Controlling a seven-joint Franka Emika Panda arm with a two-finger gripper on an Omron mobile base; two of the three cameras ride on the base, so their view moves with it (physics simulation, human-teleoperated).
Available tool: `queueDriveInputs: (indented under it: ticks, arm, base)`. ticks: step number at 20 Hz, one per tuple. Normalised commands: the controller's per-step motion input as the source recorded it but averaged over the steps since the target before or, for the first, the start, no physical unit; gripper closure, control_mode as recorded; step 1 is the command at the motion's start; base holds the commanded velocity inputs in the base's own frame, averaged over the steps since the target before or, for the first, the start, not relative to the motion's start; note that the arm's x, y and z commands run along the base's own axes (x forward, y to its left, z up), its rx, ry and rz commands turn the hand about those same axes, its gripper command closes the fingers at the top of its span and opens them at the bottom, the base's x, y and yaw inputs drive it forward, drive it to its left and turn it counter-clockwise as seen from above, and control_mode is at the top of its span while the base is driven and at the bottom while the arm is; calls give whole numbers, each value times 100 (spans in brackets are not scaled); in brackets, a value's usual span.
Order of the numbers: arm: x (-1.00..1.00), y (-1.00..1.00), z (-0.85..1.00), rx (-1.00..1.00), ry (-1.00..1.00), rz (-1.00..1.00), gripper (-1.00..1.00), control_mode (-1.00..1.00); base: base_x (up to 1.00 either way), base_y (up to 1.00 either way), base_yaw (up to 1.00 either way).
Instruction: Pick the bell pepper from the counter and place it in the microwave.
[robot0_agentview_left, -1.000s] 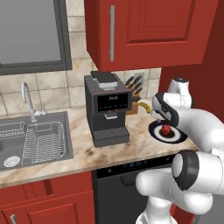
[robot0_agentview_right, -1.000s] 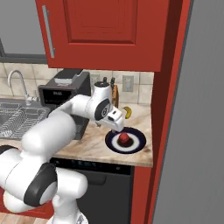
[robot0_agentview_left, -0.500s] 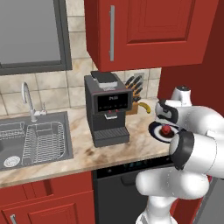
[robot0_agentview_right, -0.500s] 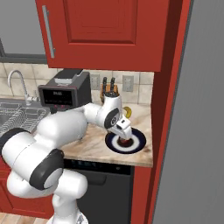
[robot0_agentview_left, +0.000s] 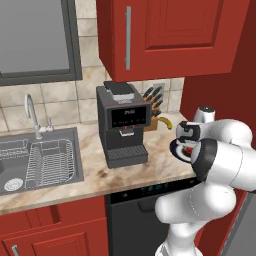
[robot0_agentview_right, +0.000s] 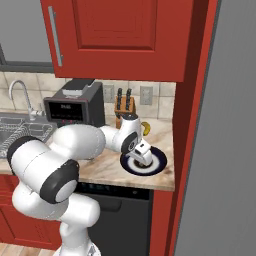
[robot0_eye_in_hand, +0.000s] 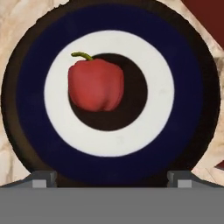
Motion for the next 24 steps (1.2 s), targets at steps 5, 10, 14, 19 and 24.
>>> queueDriveInputs:
  ticks: [5, 10, 14, 19, 24]
  arm:
    - [25, 0, -10, 0, 0, 0, -100, -100]
    - [14, -3, -6, 0, 0, 0, -100, -100]
    - [22, -16, -13, 0, 0, 0, -100, -100]
    - [26, -4, -19, 0, 0, 0, -100, -100]
    - [33, 0, -14, 0, 0, 0, -100, -100]
  base:
    - [0, 0, 0]
    - [0, 0, 0]
    - [0, 0, 0]
    - [0, 0, 0]
    - [0, 0, 0]
